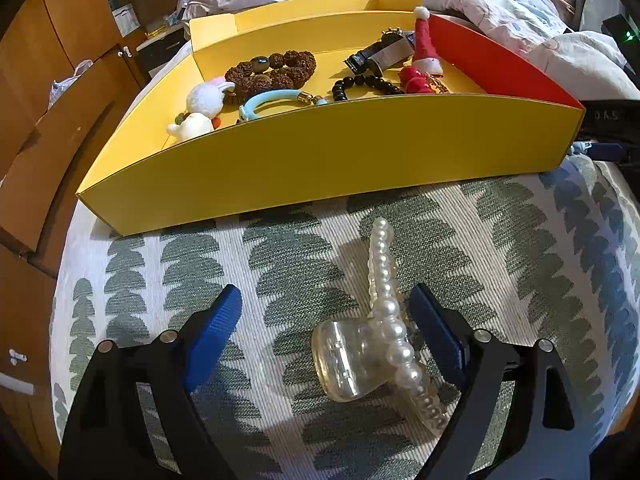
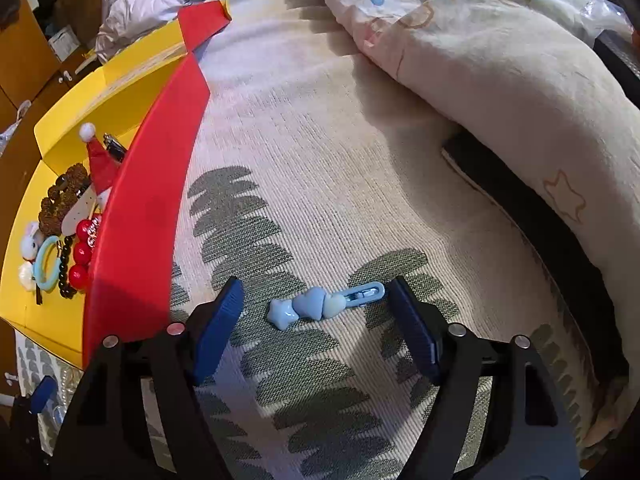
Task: Organize jewelry
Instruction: 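Move left gripper to the pearl hair claw while right gripper approaches the blue heart clip, then close left gripper on the pearl hair claw while right gripper grasps the blue heart clip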
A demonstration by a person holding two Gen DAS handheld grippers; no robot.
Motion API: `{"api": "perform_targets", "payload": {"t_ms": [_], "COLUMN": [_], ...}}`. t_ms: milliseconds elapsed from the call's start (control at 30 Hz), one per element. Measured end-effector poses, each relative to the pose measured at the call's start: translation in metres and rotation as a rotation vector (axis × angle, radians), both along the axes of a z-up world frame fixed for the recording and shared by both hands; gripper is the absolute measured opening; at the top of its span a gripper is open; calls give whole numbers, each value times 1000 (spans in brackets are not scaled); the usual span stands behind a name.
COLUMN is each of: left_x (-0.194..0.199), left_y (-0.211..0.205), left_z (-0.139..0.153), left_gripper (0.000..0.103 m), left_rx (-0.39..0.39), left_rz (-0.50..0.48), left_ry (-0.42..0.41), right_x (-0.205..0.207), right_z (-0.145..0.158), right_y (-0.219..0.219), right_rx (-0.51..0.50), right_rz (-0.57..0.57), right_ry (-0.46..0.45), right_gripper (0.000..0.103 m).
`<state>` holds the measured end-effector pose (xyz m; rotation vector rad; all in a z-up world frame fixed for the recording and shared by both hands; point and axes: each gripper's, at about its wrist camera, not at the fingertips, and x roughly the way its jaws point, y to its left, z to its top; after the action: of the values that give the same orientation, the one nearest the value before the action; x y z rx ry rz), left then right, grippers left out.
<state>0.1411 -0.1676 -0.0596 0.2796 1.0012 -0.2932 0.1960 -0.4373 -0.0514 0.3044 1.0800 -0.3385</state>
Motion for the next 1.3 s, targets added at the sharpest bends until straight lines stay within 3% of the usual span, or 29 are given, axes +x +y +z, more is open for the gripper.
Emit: {"api": "perform_targets", "payload": {"t_ms": [300, 400, 667, 967, 1300], "left_x": [2, 2, -5, 5, 3], "left_y": [-1, -2, -7, 9, 25], "left_z": [-2, -3, 1, 7, 31], "left_gripper": [84, 77, 43, 41, 40], "left_rx": [0, -19, -52, -152, -217], "left_rz": [-3, -17, -77, -47, -37], "left_ry": [-2, 12, 30, 104, 85], "right_x": [0, -1, -11, -26, -34], "right_z": [-4, -4, 1, 21, 52], "right_y": [6, 5, -6, -11, -3], "right_rx": [-35, -22, 62, 118, 120], "right_rz": [14, 7, -10, -24, -10], "right_ry": [8, 6, -12, -66, -155], "right_gripper": [64, 57, 57, 57, 57]}}
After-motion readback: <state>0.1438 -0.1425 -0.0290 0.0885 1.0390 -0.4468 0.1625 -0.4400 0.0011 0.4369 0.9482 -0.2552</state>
